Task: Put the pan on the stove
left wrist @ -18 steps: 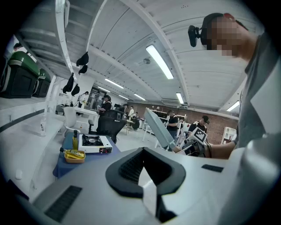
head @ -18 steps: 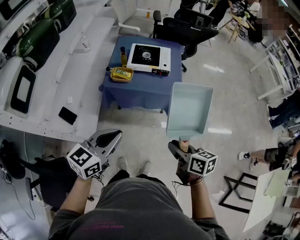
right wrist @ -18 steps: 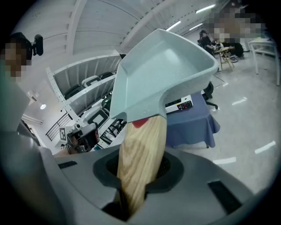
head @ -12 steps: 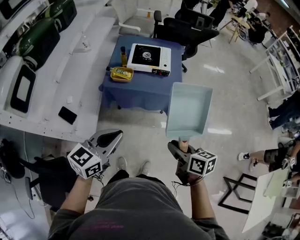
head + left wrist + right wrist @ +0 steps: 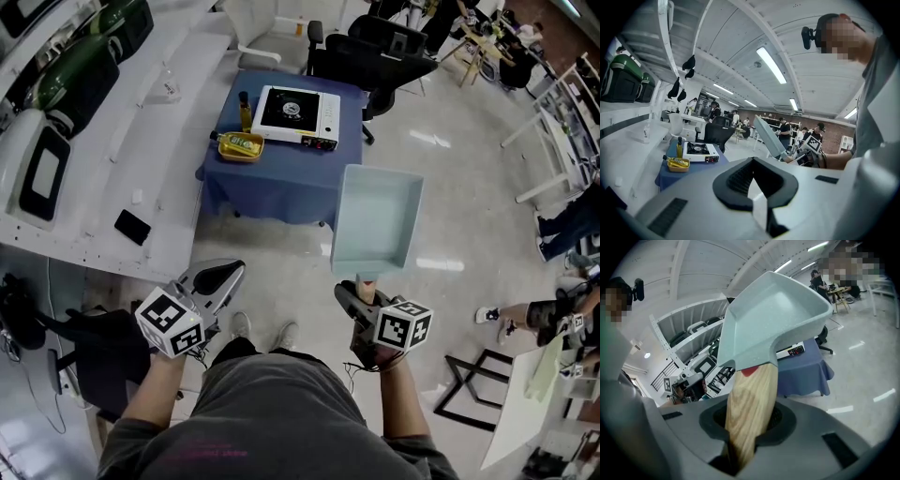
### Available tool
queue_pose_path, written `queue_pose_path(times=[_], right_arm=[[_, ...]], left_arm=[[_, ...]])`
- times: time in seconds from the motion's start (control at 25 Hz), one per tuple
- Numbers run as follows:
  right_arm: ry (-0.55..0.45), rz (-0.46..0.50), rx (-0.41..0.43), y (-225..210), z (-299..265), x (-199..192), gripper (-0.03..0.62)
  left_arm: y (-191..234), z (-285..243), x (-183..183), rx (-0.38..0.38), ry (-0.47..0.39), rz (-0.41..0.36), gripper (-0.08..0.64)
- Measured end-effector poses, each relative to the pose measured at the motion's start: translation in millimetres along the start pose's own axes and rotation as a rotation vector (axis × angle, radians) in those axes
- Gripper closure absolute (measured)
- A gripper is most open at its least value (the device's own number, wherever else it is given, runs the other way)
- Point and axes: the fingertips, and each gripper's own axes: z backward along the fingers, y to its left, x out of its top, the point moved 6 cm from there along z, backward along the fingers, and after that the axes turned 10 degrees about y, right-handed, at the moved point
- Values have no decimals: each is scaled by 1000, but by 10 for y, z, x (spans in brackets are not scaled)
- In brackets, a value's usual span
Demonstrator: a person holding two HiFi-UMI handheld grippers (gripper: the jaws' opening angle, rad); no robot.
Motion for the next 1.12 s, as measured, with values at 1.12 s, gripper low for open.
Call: queue_pose_path(times=[1.12], right_arm=[[20, 28, 31, -555, 191, 176, 506]], left_arm=[[-194, -458, 37, 64, -26, -5, 558]])
